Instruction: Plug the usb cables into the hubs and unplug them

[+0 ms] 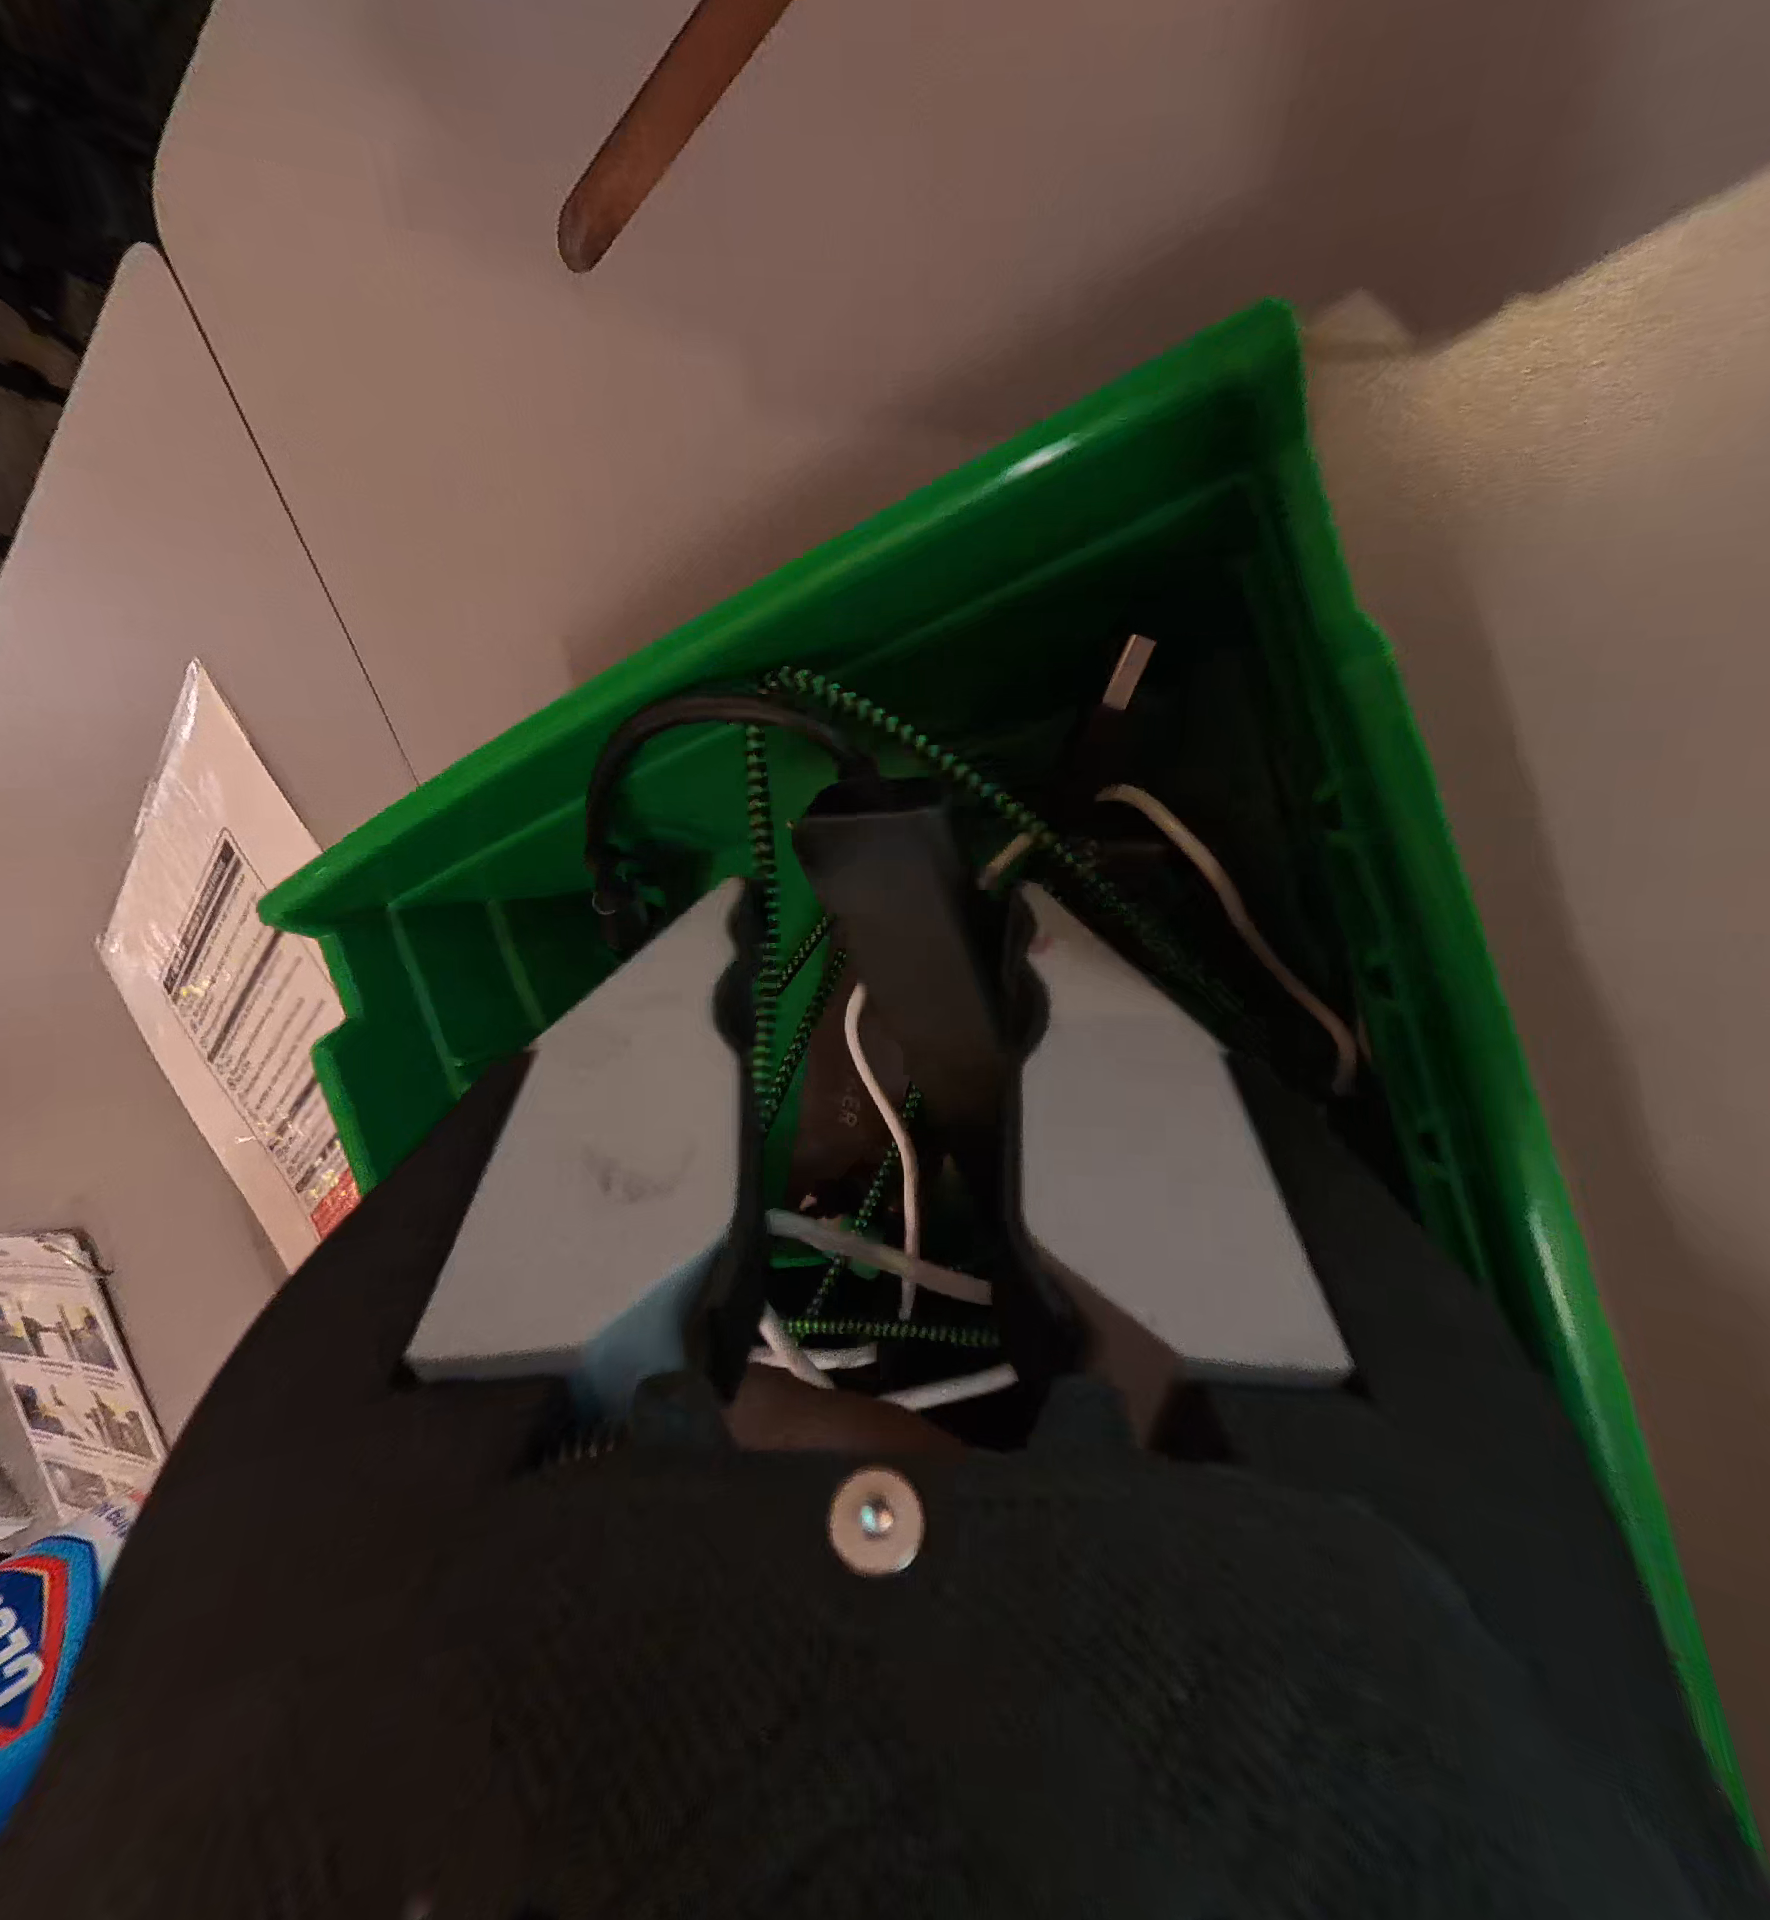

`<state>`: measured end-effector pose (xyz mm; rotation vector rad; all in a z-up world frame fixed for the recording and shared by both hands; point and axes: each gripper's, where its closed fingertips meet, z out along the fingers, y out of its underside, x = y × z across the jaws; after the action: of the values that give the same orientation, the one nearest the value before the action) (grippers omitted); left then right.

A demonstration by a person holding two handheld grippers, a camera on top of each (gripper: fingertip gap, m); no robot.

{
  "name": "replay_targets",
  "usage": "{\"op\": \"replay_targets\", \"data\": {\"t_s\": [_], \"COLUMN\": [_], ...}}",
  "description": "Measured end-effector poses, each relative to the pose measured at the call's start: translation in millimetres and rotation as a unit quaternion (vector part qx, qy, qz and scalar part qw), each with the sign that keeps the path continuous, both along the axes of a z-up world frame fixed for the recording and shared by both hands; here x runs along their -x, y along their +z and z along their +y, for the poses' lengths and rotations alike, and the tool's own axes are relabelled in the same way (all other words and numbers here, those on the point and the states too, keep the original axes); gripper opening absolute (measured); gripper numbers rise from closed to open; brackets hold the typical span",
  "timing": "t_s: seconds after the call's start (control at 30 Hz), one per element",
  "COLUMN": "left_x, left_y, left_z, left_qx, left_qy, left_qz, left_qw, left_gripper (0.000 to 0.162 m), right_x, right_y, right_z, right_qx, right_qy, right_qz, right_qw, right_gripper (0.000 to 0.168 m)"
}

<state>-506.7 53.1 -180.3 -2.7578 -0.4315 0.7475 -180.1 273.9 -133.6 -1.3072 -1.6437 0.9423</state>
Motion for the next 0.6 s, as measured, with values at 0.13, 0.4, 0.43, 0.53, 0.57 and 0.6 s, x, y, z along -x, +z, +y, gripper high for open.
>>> {"op": "replay_targets", "data": {"t_s": [0.13, 0.4, 0.43, 0.53, 0.57, 0.6], "left_x": [-1, -31, -33, -36, -37, -40], "left_y": [8, 93, 103, 123, 113, 99], "left_z": [-4, -9, -14, -23, -26, -30], "left_qx": [-0.015, -0.257, -0.279, -0.356, -0.345, -0.313], "left_qy": [-0.001, -0.044, -0.042, -0.039, -0.037, -0.042], "left_qz": [0.018, 0.027, 0.033, 0.034, 0.012, -0.01], "left_qw": [1.0, 0.965, 0.959, 0.933, 0.938, 0.949], "left_gripper": [0.033, 0.03, 0.03, 0.029, 0.028, 0.025], "right_x": [0, 0, 0, 1, 2, 2], "right_y": [-1, 0, 0, -2, -2, -3], "right_z": [0, -3, -4, -7, -8, -9], "right_qx": [0.0, 0.008, 0.007, 0.006, 0.006, 0.008], "right_qy": [0.001, 0.007, 0.008, 0.012, 0.013, 0.015], "right_qz": [-0.001, 0.002, 0.001, -0.002, -0.002, -0.003], "right_qw": [1.0, 1.0, 1.0, 1.0, 1.0, 1.0], "right_gripper": [0.06, 0.059, 0.059, 0.059, 0.059, 0.059]}}
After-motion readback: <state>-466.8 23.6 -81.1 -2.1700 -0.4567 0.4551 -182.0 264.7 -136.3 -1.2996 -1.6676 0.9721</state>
